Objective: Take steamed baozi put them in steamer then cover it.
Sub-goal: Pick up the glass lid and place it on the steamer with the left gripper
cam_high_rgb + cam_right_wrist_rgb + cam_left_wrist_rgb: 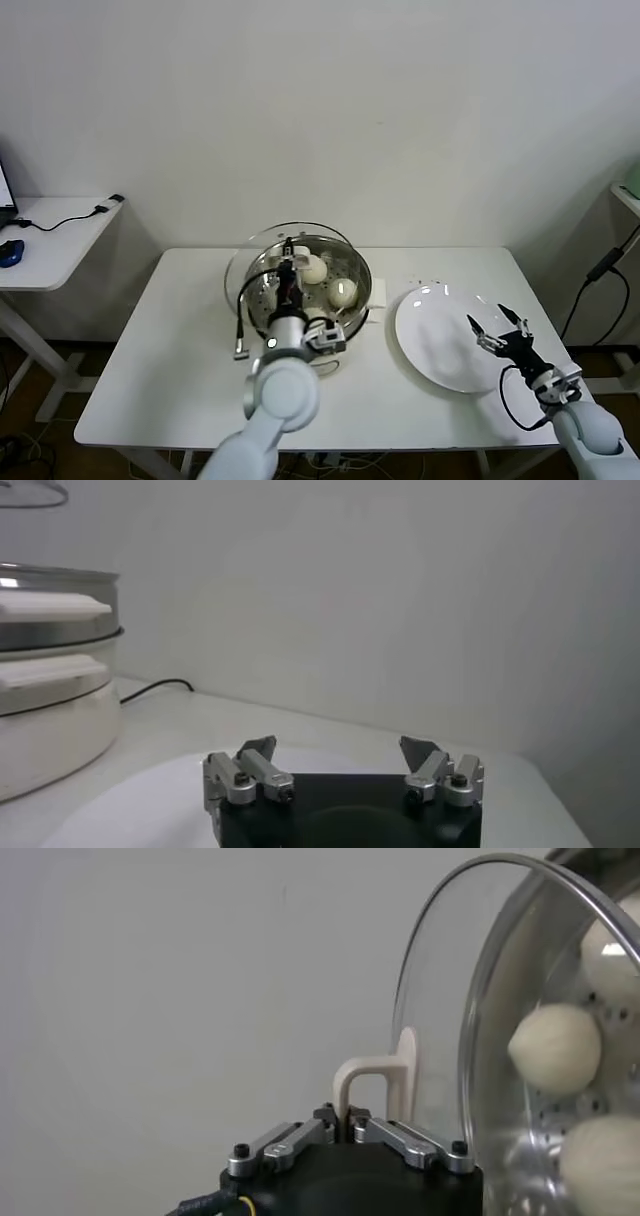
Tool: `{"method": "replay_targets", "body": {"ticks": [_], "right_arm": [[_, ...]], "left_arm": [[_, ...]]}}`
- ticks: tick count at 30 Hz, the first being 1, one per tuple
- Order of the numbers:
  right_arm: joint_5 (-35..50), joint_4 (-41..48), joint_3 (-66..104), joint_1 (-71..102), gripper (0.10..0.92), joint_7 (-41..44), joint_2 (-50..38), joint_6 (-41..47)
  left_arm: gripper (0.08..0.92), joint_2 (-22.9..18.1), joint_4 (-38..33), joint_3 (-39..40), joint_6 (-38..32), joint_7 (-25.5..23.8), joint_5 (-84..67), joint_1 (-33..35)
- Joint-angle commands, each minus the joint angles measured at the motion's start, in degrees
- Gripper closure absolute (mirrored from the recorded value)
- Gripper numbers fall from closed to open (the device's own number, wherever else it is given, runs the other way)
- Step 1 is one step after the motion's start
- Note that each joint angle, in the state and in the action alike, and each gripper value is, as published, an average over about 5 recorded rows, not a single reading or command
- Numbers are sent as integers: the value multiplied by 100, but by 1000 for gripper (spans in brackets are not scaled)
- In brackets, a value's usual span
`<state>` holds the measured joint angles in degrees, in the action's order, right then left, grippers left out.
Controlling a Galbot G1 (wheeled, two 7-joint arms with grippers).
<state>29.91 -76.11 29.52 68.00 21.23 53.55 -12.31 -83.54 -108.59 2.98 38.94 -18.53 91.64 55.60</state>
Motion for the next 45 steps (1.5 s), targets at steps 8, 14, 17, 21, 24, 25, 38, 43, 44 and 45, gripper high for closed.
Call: {"method": "replay_targets", "body": {"ticks": [8,14,17,21,24,25,38,43,44,45], "right_arm": [[-32,95,200,77,203,83,10,-71],[-52,121,186,56,203,108,11,-84],[-69,138,184,53,203,121,19,-94],[-113,152,186,54,203,138,31,-110],[-128,153,190,57,203,147,35,-117],[-129,153,192,59,203,152,36,-118],[-170,177,219,78,203,213,47,-146],[-197,198,228,81,203,247,68,-166],[-201,202,231,82,203,255,71,-169],[-206,205,232,83,203,261,72,-172]], "left_arm": [[856,-452,1210,250,-30,295,165,-317],[856,-405,1252,170,-28,269,163,-308],[856,-384,1252,162,-34,266,146,-313],[856,-375,1268,173,-17,256,86,-323],[856,-382,1293,177,-1,290,34,-343],[856,-381,1302,180,-2,302,23,-352],[856,-346,1372,167,15,367,-53,-374],[856,-322,1396,163,25,435,-81,-359],[856,-319,1400,164,30,454,-92,-351],[856,-316,1405,164,35,475,-103,-347]]}}
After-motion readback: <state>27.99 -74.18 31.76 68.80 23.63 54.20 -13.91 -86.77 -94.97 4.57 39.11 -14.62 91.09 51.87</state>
